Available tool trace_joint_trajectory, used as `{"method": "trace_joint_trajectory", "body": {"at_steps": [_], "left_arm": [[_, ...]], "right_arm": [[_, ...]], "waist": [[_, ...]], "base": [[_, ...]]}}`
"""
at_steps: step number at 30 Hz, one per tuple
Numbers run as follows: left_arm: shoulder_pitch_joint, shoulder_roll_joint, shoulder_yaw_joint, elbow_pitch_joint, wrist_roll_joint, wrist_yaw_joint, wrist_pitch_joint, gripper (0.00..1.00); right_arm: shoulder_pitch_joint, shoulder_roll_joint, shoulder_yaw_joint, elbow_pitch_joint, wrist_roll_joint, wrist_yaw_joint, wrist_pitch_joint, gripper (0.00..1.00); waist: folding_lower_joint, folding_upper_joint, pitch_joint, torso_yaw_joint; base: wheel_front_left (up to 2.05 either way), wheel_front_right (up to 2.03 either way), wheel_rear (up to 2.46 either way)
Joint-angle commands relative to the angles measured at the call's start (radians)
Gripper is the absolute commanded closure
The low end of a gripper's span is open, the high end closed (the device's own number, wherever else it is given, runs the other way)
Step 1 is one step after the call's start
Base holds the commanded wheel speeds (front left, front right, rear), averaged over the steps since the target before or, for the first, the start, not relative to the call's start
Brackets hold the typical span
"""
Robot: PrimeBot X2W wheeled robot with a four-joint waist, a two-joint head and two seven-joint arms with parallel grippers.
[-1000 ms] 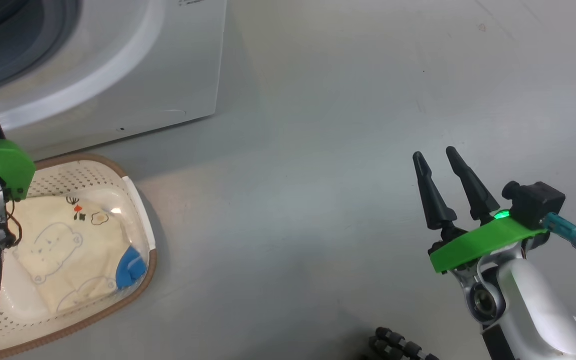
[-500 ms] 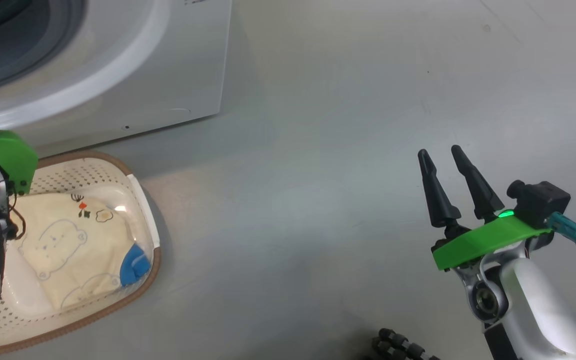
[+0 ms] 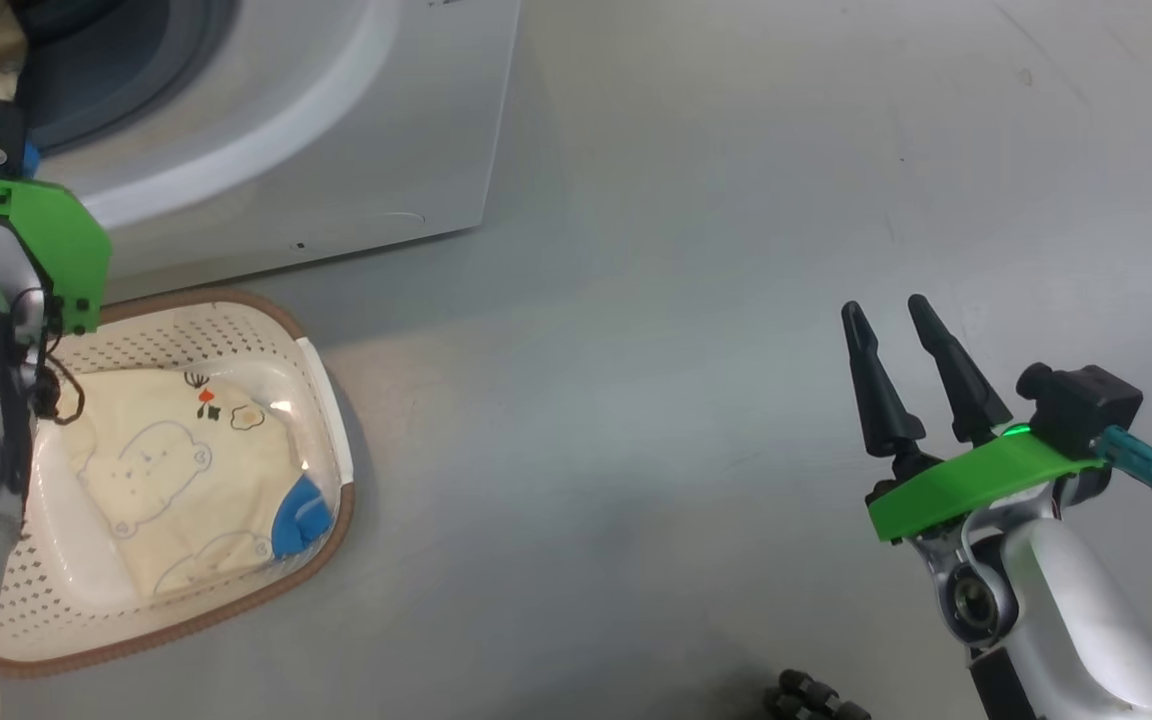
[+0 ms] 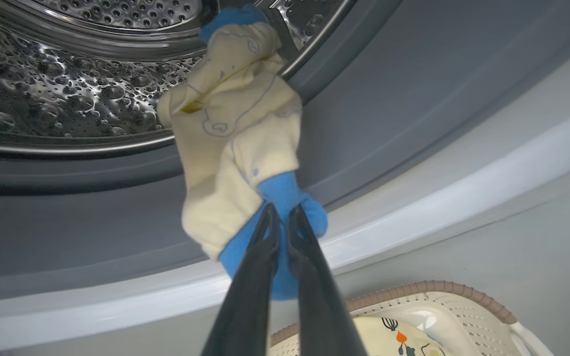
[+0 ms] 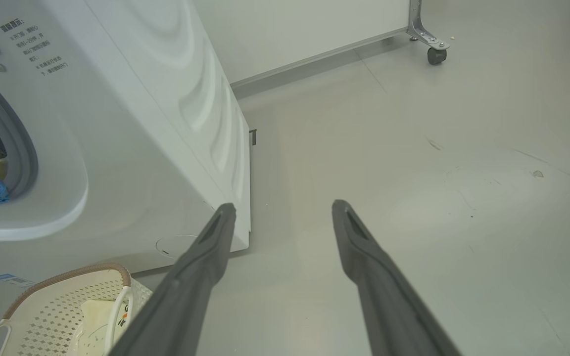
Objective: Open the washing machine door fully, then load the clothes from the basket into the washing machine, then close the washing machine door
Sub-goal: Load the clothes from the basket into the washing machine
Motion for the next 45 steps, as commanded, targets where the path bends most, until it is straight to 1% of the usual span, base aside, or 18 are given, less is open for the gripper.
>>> {"method": "trace_joint_trajectory", "body": {"at_steps": [1,5,6,9,11,15,18,21,29,32,35,40,45], "left_arm": [[-0.027,0.035,0.013,-0.064,-0.007,-0.007,0.034,1.00],[-0.012,0.043,0.014,-0.170,-0.022,-0.015,0.128,1.00],[-0.012,0.043,0.014,-0.170,-0.022,-0.015,0.128,1.00],[0.003,0.058,0.019,-0.274,-0.034,-0.016,0.191,1.00],[0.015,0.074,0.030,-0.346,-0.042,-0.007,0.227,1.00],[0.038,0.109,0.071,-0.471,-0.066,0.026,0.268,1.00],[0.053,0.135,0.112,-0.515,-0.094,0.049,0.283,1.00],[0.059,0.156,0.155,-0.522,-0.130,0.059,0.279,1.00],[-0.009,0.216,0.213,-0.458,-0.167,0.054,0.206,1.00],[-0.055,0.246,0.224,-0.425,-0.162,0.055,0.161,1.00],[-0.107,0.273,0.229,-0.389,-0.158,0.046,0.108,1.00],[-0.192,0.289,0.236,-0.337,-0.162,0.037,0.031,1.00],[-0.259,0.292,0.258,-0.284,-0.187,0.034,-0.049,1.00]], "right_arm": [[-0.002,-0.005,0.018,-0.021,0.001,0.000,-0.009,0.00],[-0.005,-0.005,0.020,-0.015,0.005,0.000,-0.009,0.00],[-0.005,-0.005,0.020,-0.015,0.005,0.000,-0.009,0.00],[-0.006,-0.005,0.024,-0.011,0.008,0.000,-0.010,0.00],[-0.007,-0.005,0.028,-0.009,0.010,0.000,-0.010,0.00],[-0.012,-0.005,0.042,-0.007,0.019,0.000,-0.010,0.00],[-0.020,-0.005,0.055,-0.007,0.028,0.000,-0.010,0.00],[-0.024,-0.005,0.062,-0.009,0.035,0.000,-0.010,0.00],[-0.031,-0.004,0.086,-0.018,0.049,0.000,-0.010,0.00],[-0.036,-0.004,0.100,-0.024,0.055,0.000,-0.010,0.00],[-0.037,-0.004,0.107,-0.033,0.063,0.000,-0.010,0.00],[-0.034,-0.004,0.115,-0.048,0.071,0.000,-0.010,0.00],[-0.034,-0.004,0.130,-0.061,0.078,0.000,-0.010,0.00]], "waist": [[0.0000,0.0000,-0.001,0.002],[0.0000,0.0000,0.000,0.001],[0.0000,0.0000,0.000,0.001],[0.0000,0.0000,0.001,-0.003],[0.0000,0.0000,0.002,-0.008],[0.0000,0.0000,0.009,-0.025],[0.0000,0.0000,0.018,-0.045],[0.0000,0.0000,0.030,-0.068],[0.0000,0.0000,0.073,-0.129],[0.0000,0.0000,0.094,-0.155],[0.0000,0.0000,0.118,-0.178],[0.0000,0.0000,0.157,-0.203],[0.0000,0.0000,0.182,-0.221]], "base": [[0.00,0.00,0.00],[0.00,0.00,0.00],[0.00,0.00,0.00],[0.00,0.00,0.00],[0.00,0.00,0.00],[0.00,0.00,0.00],[0.00,0.00,0.00],[0.00,0.00,0.00],[0.00,0.00,0.00],[0.00,0.00,0.00],[0.00,0.00,0.00],[0.00,0.00,0.00],[0.00,0.00,0.00]]}}
